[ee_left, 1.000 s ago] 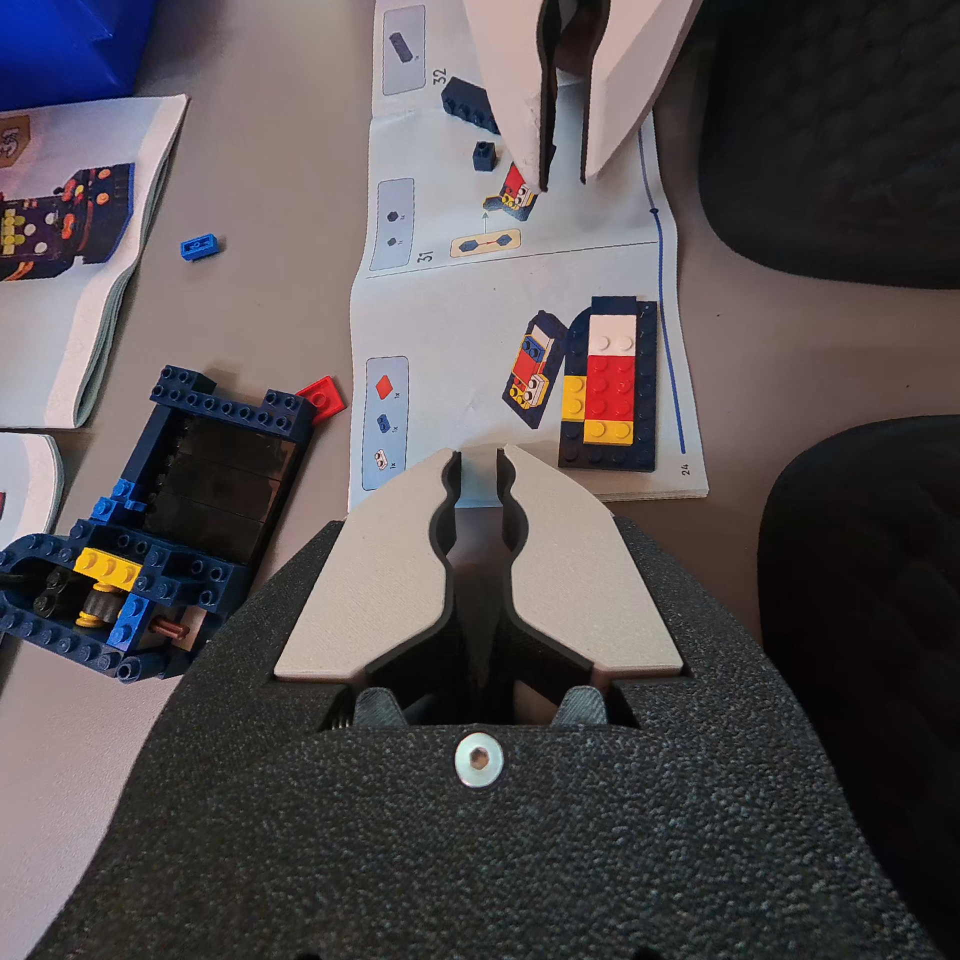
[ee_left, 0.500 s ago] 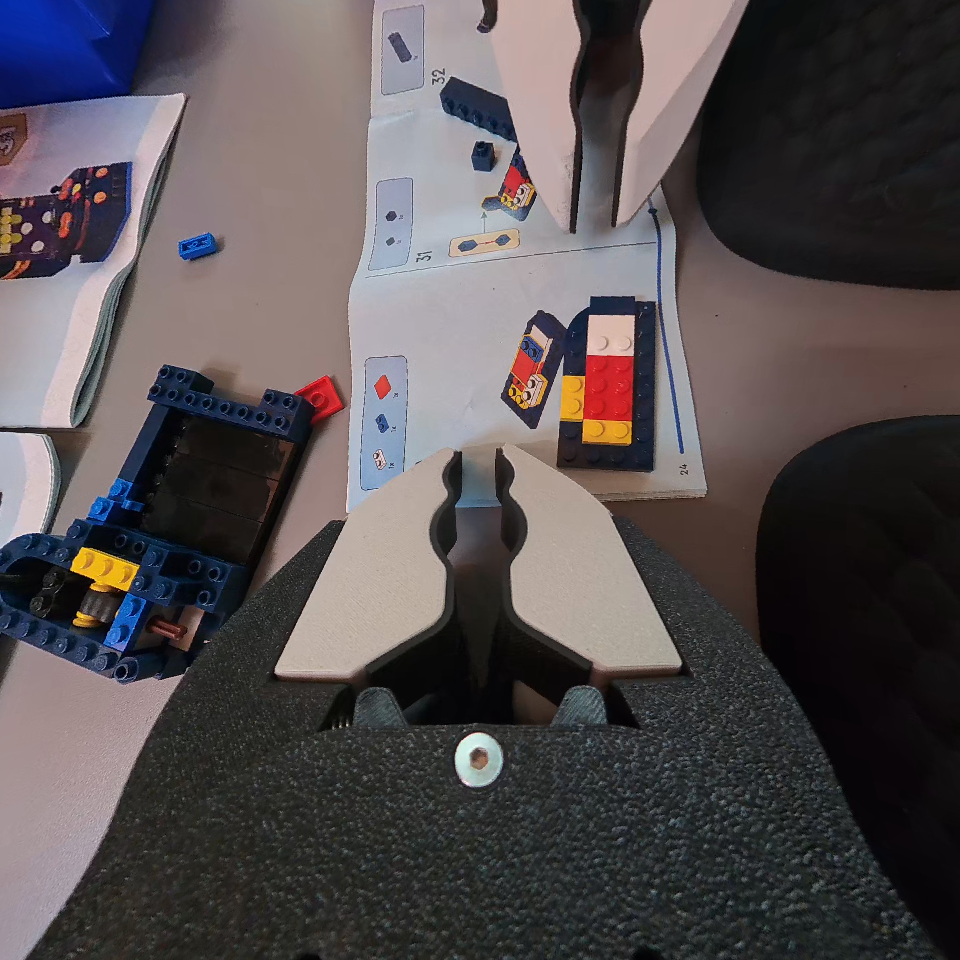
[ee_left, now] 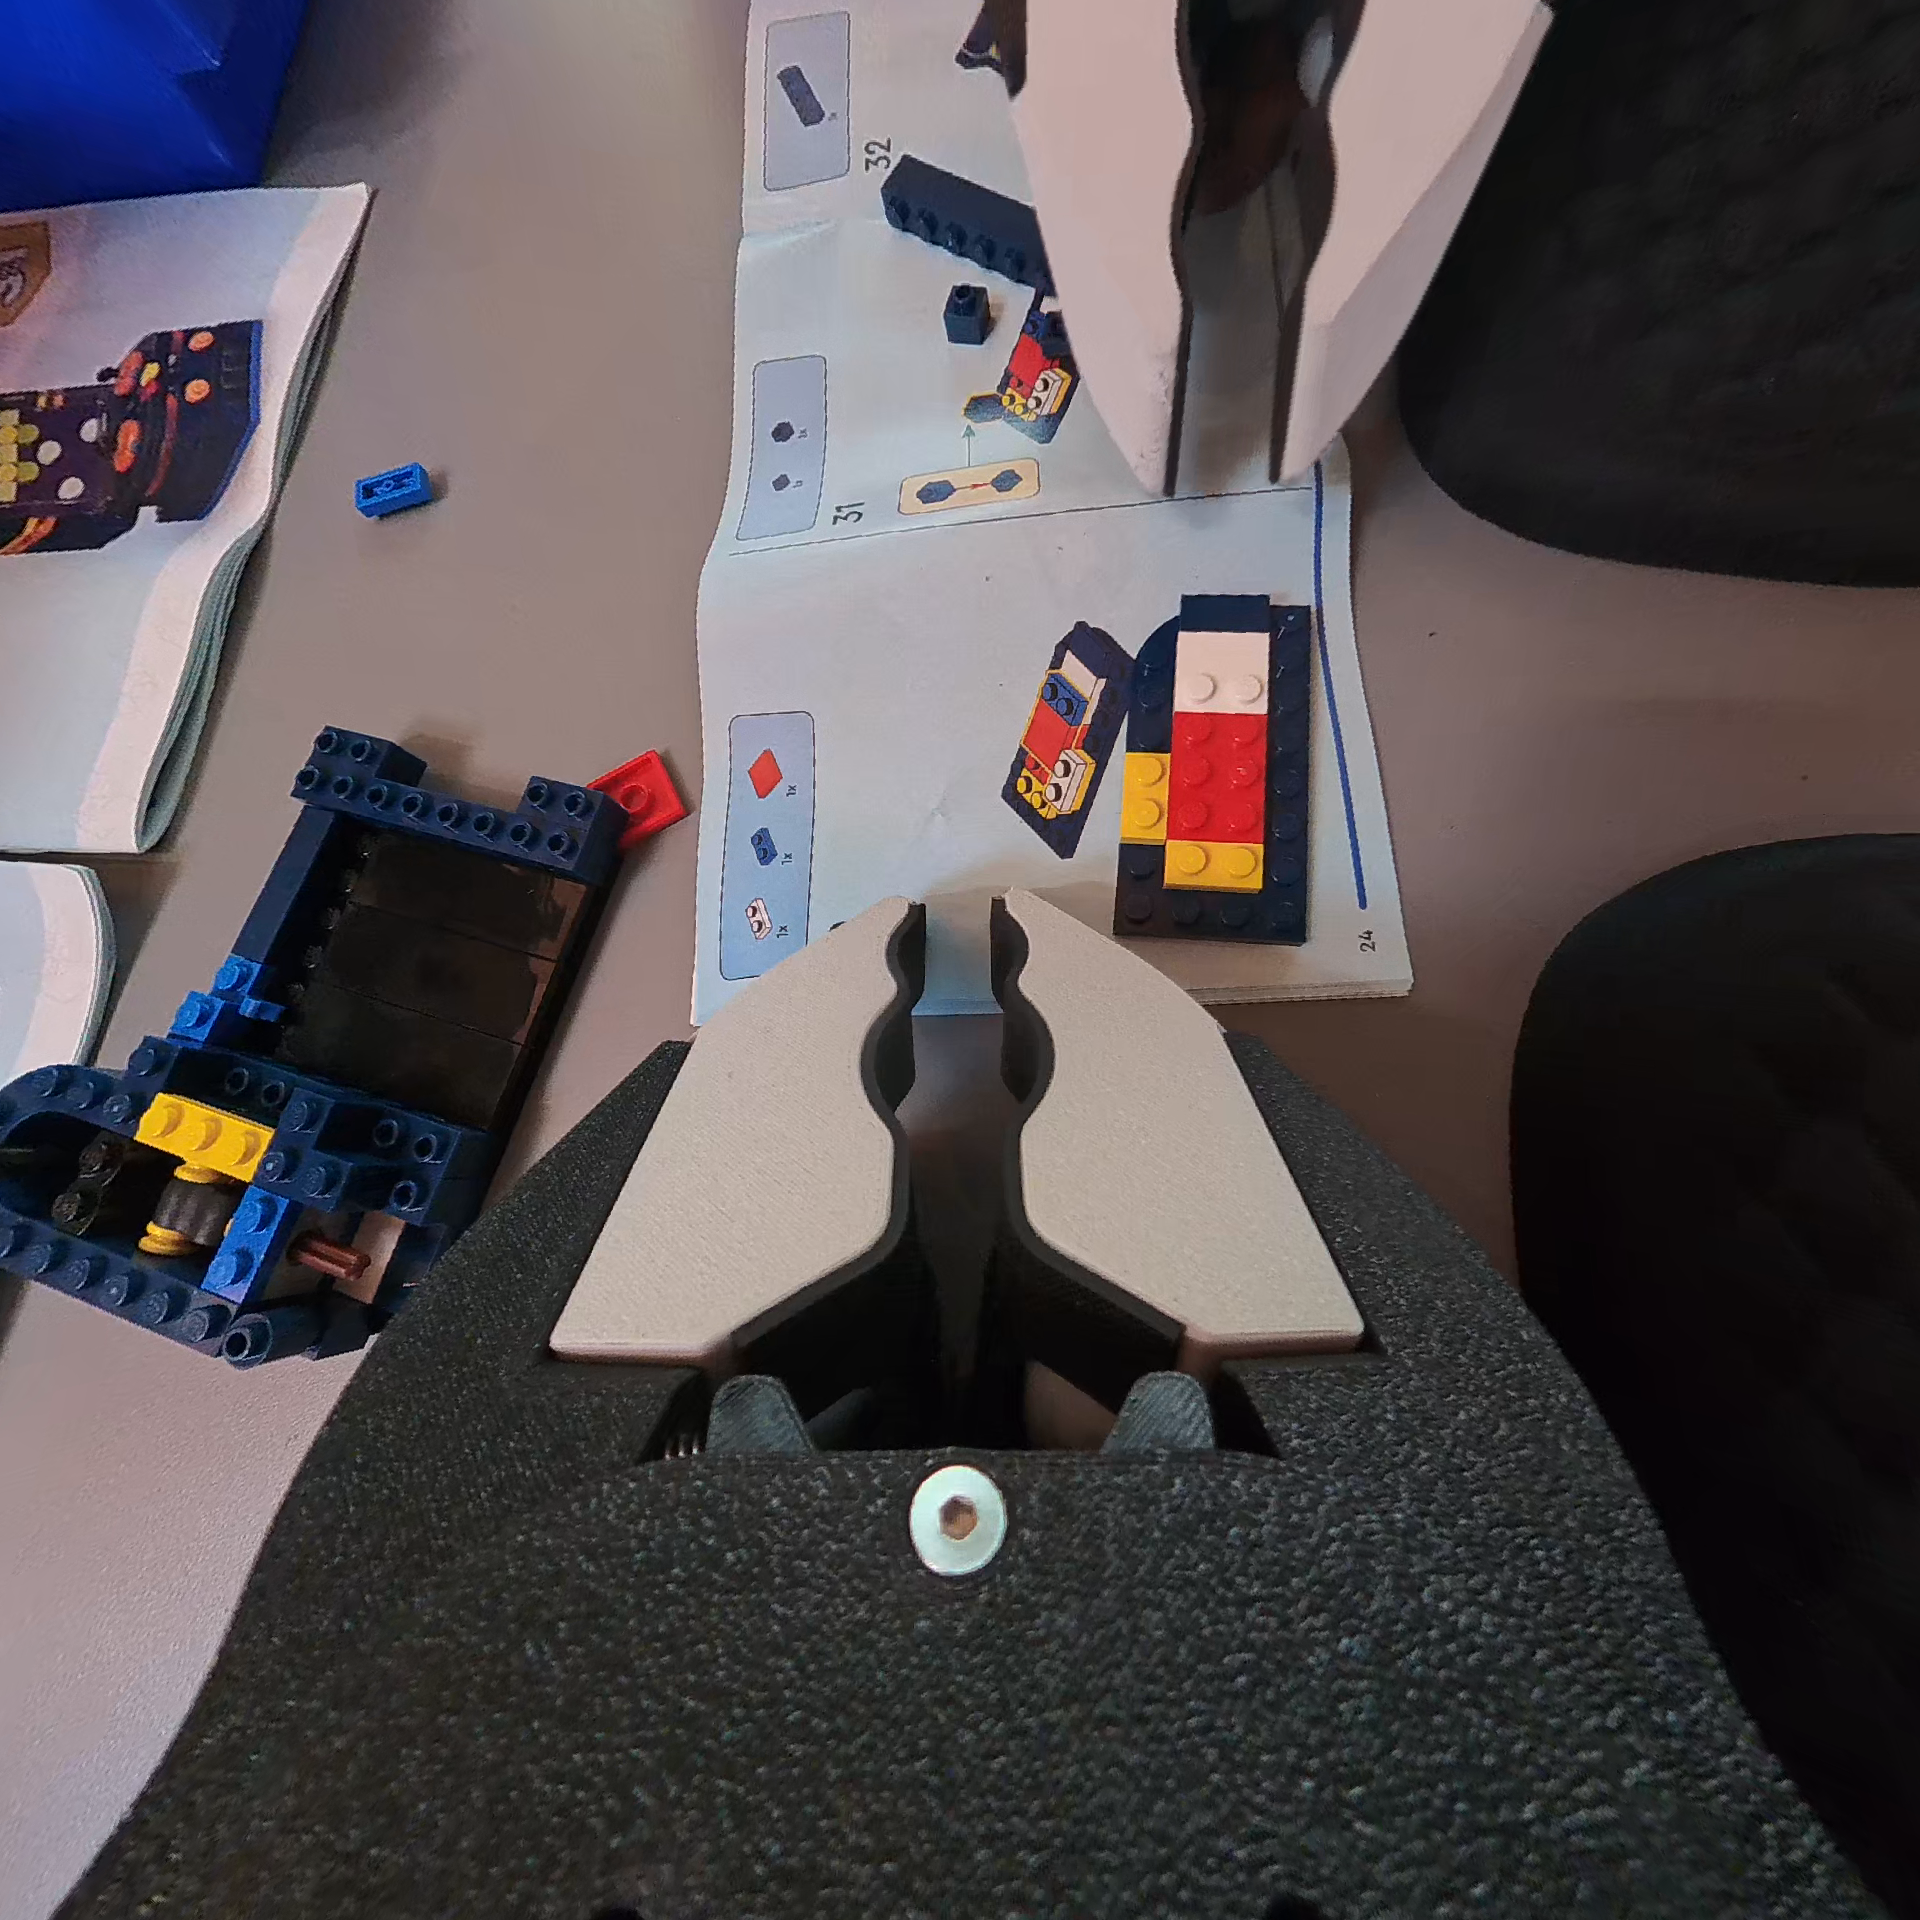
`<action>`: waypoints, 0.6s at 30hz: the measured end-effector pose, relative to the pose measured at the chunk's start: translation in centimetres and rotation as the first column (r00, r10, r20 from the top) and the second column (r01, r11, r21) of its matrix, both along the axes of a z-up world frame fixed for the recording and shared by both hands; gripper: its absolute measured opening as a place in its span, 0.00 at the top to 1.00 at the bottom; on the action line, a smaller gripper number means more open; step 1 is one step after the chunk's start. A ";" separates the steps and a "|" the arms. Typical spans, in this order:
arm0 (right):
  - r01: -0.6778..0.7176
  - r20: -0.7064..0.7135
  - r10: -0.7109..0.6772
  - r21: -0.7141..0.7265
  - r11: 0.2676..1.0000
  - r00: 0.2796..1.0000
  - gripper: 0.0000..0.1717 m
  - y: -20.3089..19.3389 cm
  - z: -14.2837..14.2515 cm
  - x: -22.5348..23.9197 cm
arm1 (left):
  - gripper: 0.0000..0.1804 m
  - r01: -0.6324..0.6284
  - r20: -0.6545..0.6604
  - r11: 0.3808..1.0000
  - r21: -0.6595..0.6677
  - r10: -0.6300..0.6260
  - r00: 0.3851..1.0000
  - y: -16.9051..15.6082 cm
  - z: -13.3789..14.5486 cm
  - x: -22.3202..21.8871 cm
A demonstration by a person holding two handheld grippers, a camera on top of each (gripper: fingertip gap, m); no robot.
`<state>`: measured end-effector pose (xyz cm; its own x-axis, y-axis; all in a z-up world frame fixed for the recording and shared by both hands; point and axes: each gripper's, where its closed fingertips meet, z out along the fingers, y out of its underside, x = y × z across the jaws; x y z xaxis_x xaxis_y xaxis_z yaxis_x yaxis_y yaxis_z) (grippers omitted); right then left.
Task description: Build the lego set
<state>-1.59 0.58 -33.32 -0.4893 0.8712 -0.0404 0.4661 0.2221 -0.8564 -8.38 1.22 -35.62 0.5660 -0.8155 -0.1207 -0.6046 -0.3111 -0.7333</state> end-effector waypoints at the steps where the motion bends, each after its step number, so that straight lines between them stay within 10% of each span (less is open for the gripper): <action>1: -0.013 0.007 0.013 0.016 1.000 1.000 0.90 -0.2 -0.2 0.0 | 0.93 0.000 0.001 1.000 0.000 0.000 1.000 0.0 0.0 0.0; 5: -0.029 0.037 0.023 0.158 0.987 0.999 0.75 -0.6 -1.5 -0.1 | 0.93 0.000 0.007 1.000 -0.003 0.000 1.000 0.0 0.0 0.0; 18: -0.042 0.050 0.031 0.248 0.968 0.998 0.86 -1.2 -2.0 -0.4 | 0.90 0.068 -0.055 0.998 0.005 -0.068 0.996 -0.9 0.2 -0.1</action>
